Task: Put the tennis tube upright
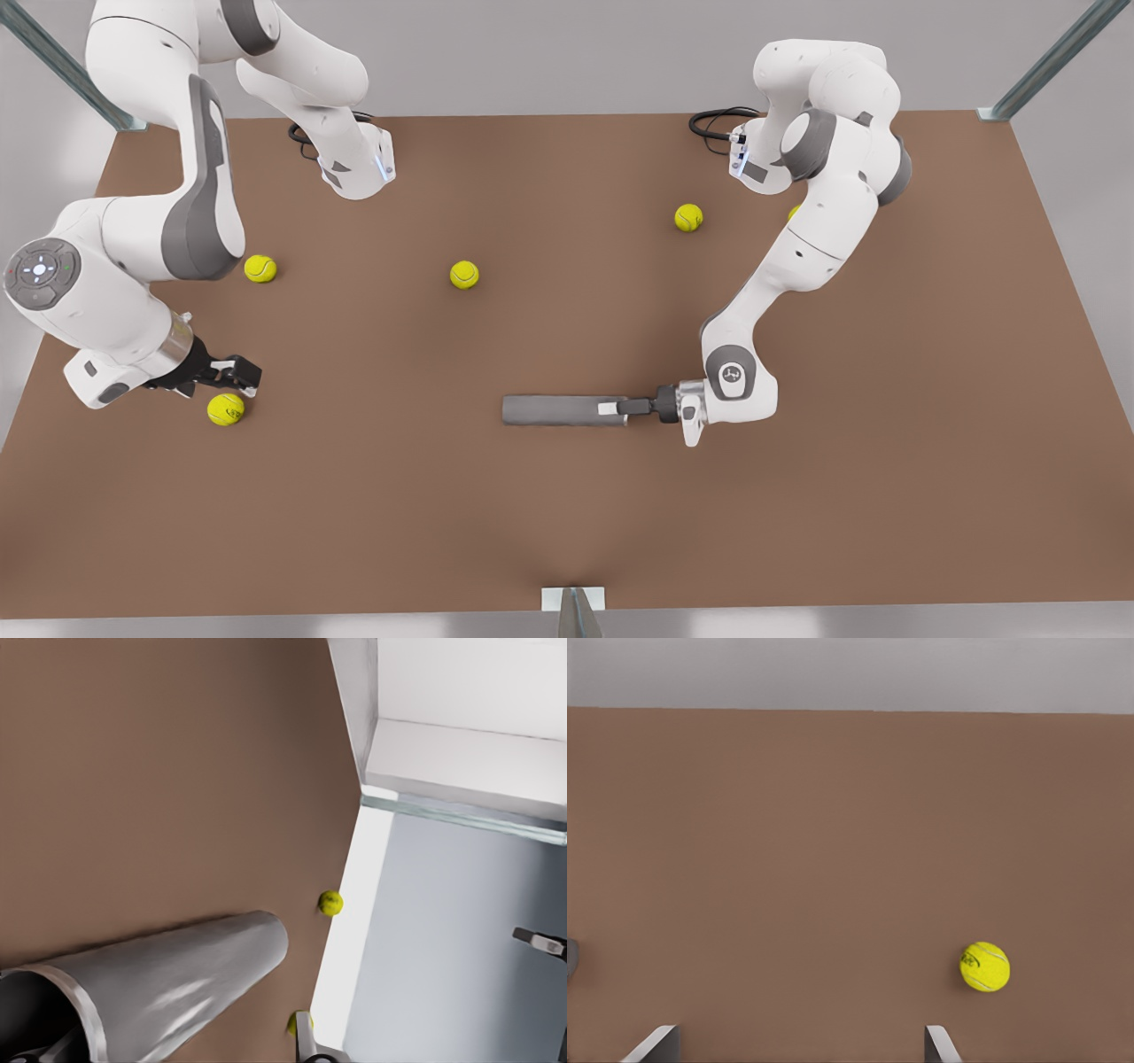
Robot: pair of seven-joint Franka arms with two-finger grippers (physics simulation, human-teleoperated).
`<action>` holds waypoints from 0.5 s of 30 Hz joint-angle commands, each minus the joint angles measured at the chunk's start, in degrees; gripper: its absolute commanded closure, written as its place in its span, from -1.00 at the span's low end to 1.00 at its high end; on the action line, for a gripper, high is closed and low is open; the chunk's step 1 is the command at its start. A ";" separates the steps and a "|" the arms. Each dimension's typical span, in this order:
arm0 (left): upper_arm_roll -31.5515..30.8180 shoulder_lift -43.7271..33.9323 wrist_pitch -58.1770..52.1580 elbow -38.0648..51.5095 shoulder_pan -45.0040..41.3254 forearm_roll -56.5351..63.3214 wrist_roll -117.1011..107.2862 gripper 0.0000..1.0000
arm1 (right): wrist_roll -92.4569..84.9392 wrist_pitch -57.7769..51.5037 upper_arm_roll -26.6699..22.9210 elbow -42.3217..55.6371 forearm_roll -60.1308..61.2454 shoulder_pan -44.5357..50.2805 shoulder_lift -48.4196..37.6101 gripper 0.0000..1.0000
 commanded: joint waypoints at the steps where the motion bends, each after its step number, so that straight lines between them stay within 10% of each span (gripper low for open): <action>1: 0.00 0.00 0.01 0.00 0.00 -0.58 0.00 -0.95 | 0.09 0.00 0.00 -0.09 0.00 0.07 0.00 -1.00; 4: 0.00 0.00 -0.08 0.00 0.00 -0.58 0.00 -0.21 | -0.26 -0.35 -0.26 -0.09 -0.09 -1.25 -0.09 -1.00; 15: 0.08 0.00 -0.43 0.00 0.09 -0.49 -0.53 0.29 | -0.18 -0.53 -0.18 -0.26 -2.02 0.77 0.17 -1.00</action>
